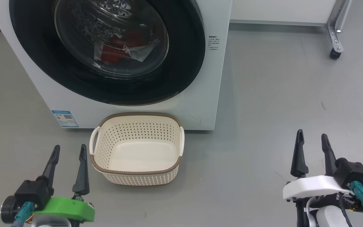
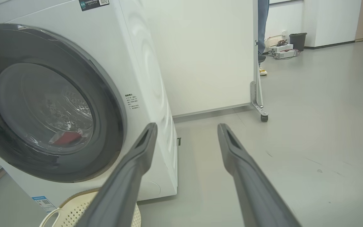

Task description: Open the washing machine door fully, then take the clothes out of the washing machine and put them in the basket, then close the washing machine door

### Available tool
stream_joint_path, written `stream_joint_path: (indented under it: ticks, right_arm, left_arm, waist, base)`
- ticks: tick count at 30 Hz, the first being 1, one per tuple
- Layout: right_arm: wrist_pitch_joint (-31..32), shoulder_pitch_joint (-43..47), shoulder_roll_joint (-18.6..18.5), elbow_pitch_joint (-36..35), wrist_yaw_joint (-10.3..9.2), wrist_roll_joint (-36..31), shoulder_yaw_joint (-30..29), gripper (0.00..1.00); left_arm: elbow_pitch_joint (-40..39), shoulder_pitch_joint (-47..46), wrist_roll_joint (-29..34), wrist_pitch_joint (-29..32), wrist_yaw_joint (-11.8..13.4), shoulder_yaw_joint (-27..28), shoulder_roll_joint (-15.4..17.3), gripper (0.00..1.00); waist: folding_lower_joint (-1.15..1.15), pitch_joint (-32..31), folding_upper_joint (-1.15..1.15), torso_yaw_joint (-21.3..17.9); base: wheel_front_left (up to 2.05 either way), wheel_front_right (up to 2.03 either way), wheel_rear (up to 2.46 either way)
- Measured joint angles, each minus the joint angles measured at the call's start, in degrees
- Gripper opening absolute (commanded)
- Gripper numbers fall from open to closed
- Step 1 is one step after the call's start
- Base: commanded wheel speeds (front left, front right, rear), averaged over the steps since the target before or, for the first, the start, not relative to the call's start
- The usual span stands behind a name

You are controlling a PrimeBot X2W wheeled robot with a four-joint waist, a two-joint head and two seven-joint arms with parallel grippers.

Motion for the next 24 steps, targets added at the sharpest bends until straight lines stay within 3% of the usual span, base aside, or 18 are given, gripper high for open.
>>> stream_joint_path:
  ticks: [24]
  right_arm:
    - [0.0, 0.14, 0.03, 7.05, 0.0, -1.13, -0.13, 1.0]
  left_arm:
    - [9.56, 0.35, -0.82, 0.01, 0.13, -0.08, -0.91, 1.0]
  waist:
    - [0.0, 0.64, 0.0, -0.37]
  base:
    - [0.0, 0.0, 0.0]
